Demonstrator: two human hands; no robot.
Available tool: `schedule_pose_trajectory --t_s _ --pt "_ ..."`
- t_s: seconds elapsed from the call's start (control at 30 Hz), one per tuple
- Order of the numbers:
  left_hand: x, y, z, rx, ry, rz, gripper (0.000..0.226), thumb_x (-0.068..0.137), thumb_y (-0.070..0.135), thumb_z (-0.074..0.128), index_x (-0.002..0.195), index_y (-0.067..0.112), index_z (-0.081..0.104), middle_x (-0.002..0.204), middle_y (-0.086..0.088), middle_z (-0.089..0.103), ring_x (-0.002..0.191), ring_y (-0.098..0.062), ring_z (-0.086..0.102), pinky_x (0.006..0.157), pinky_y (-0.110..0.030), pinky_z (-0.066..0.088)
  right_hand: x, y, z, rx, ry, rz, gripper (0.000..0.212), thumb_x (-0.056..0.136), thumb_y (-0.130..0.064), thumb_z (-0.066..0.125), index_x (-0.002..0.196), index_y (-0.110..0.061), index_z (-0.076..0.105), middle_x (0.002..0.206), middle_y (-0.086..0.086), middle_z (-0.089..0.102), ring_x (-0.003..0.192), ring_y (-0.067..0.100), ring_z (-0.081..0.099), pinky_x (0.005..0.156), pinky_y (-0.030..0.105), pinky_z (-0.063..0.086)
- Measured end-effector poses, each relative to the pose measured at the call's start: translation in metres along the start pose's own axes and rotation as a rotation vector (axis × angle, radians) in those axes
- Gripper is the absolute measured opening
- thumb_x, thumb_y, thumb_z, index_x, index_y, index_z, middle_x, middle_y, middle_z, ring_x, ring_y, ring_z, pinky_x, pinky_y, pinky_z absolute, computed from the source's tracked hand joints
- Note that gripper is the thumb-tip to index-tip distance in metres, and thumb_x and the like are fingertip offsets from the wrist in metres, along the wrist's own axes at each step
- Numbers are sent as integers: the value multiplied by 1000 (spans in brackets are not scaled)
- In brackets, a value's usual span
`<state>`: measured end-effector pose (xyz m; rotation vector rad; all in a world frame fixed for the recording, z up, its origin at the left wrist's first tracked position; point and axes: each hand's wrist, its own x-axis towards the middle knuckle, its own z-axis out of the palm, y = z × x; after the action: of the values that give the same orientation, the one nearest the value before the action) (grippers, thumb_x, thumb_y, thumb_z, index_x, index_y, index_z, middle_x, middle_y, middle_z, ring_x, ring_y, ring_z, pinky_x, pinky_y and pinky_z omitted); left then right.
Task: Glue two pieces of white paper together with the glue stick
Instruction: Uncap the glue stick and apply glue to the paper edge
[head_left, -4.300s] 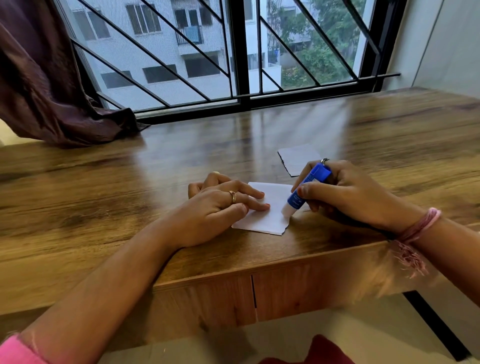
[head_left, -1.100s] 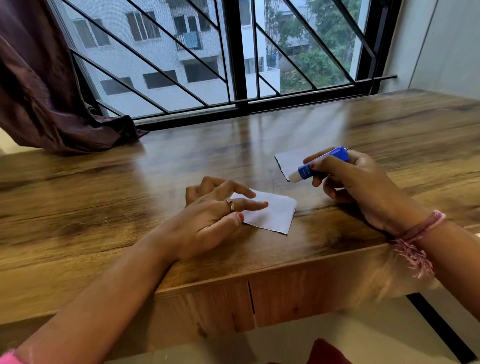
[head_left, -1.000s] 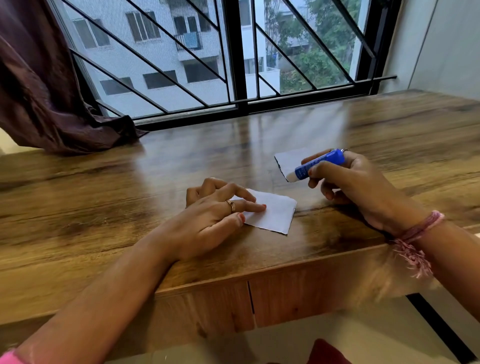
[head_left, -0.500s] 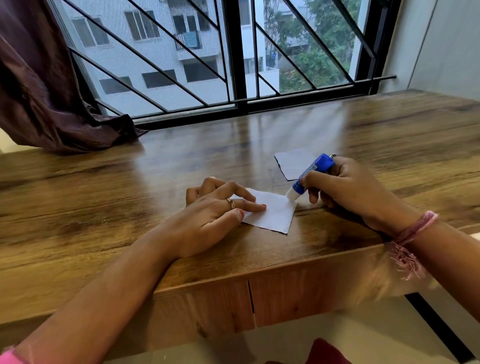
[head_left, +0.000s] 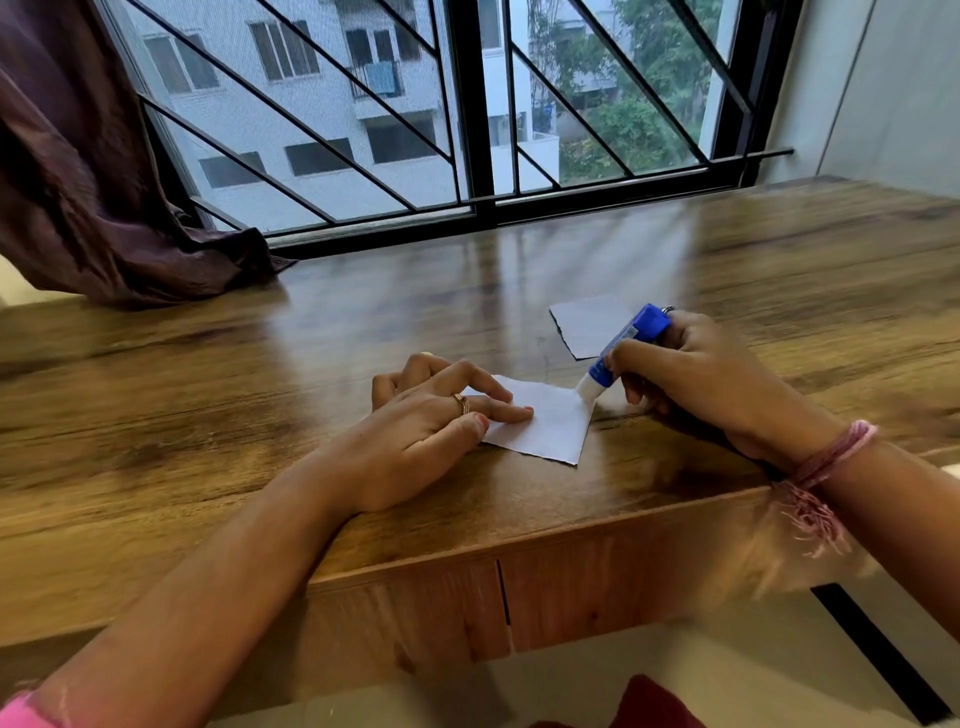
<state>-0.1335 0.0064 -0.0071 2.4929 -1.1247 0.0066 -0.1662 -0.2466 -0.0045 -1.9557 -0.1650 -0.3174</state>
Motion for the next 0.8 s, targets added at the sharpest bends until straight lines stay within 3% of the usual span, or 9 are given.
schedule_pose_trajectory --t_s 0.1,0.17,0.27,0.37,0.6,0.7,0.8 --pt "0 -1 0 -6 -1 2 46 92 39 22 121 50 56 123 37 41 123 12 16 95 -10 2 -3 -2 1 -24 -81 -28 19 80 -28 61 61 -30 65 51 -2 63 44 12 46 46 21 38" --pt "0 -1 0 -13 1 -1 46 92 39 23 120 50 57 123 37 41 123 12 16 97 -13 3 -4 -2 1 -28 -105 -39 18 77 -31 59 60 -31 64 51 -2 62 45 13 45 47 24 38" --pt "0 -1 0 -25 -3 -10 45 92 39 23 120 51 57 122 37 41 125 9 18 99 -27 12 -1 1 1 -19 -35 -43 20 79 -29 60 59 -28 65 52 1 61 46 16 45 51 30 37" --pt "0 0 -1 -39 -17 -19 45 92 38 23 121 50 56 123 37 41 127 5 20 103 -36 17 -4 -2 2 -25 -108 -66 19 79 -28 60 60 -30 64 50 -2 61 44 13 45 47 25 38" --pt "1 -1 0 -8 -7 -4 46 91 39 22 120 52 56 122 37 41 122 13 16 95 -12 5 -4 -1 2 -48 -91 -98 22 83 -17 62 62 -18 62 47 -3 59 41 10 44 44 18 36" --pt "1 -3 1 -8 -5 -1 45 91 40 22 119 52 55 122 38 41 122 14 15 94 -10 3 -8 -4 3 -90 -179 -141 16 76 -27 62 68 -12 63 48 -1 59 40 9 47 43 19 37" --pt "2 -3 0 -10 -5 1 45 92 40 22 120 52 56 122 38 41 122 13 16 95 -11 4 -7 -3 4 -99 -155 -145 21 72 -30 59 72 -9 65 47 -2 59 40 6 46 44 15 36"
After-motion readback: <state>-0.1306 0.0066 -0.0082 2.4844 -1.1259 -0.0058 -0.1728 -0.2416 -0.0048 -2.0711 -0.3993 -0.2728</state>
